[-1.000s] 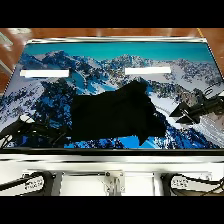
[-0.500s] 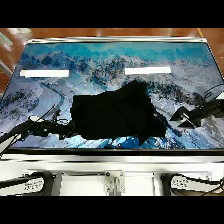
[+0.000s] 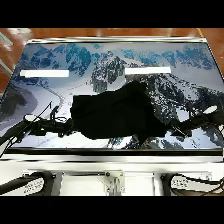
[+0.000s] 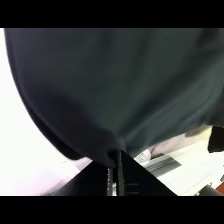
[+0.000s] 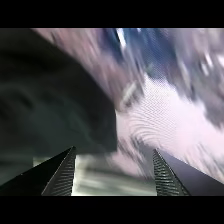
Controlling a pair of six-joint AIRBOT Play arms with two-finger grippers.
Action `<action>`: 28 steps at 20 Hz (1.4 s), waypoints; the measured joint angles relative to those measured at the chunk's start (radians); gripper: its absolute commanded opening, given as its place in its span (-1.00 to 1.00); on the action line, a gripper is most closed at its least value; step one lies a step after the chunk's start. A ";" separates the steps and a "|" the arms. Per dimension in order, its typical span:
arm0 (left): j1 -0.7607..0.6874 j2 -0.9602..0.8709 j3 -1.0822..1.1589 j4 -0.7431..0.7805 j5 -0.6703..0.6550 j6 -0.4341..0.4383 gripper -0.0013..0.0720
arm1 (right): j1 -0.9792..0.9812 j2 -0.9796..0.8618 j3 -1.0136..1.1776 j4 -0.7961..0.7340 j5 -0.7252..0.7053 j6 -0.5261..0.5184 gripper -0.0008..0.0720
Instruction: Fold the shirts.
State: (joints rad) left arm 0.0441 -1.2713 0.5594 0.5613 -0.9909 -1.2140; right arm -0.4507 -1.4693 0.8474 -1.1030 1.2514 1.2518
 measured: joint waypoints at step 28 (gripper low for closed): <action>0.099 0.494 1.508 0.458 -0.108 -0.235 -0.87 | 0.144 0.821 0.900 -0.006 -0.425 -0.083 -0.80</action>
State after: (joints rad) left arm 0.1432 -0.7769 2.0674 1.0195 -1.0988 -1.4487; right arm -0.3065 -0.6483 1.7470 -1.1091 0.8265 1.1687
